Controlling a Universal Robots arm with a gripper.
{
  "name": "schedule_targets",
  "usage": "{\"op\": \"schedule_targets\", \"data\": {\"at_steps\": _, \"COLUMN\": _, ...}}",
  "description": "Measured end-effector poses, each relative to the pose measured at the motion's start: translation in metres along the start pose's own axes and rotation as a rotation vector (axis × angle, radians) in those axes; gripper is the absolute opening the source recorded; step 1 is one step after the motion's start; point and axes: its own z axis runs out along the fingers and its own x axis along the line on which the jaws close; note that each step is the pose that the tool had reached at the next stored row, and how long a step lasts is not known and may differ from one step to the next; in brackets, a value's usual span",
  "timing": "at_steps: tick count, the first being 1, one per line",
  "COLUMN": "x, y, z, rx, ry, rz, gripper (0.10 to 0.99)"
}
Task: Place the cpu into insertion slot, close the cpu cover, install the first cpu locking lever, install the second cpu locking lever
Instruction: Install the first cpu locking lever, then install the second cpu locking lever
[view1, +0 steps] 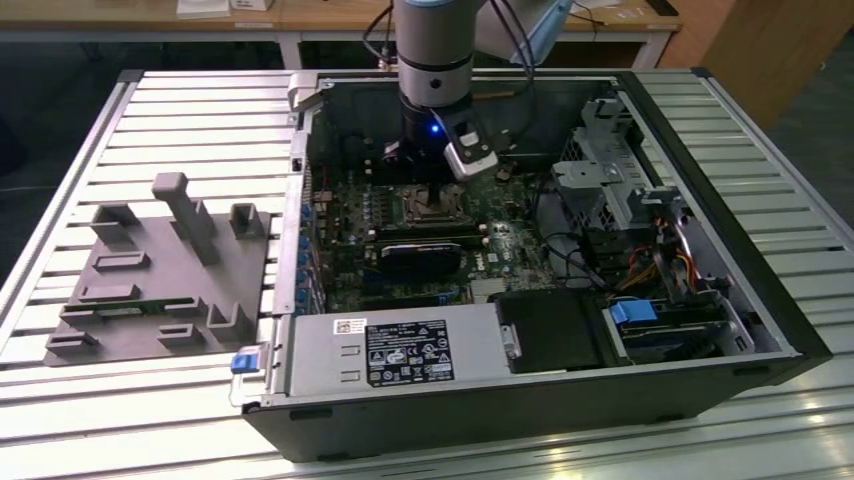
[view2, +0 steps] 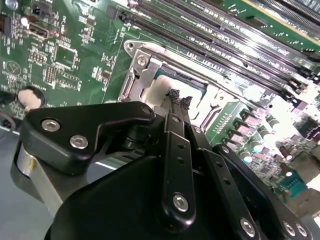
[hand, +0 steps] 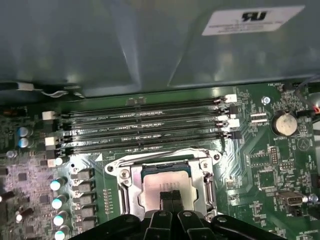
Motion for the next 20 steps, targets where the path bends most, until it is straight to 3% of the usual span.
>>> {"op": "schedule_targets", "data": {"at_steps": 9, "x": -0.0013, "y": 0.0009, "z": -0.0198, "rx": -0.002, "ry": 0.0008, "rz": -0.012, "gripper": 0.106}}
{"op": "schedule_targets", "data": {"at_steps": 20, "x": -0.0014, "y": 0.0010, "z": -0.0218, "rx": -0.002, "ry": 0.0008, "rz": -0.012, "gripper": 0.106}}
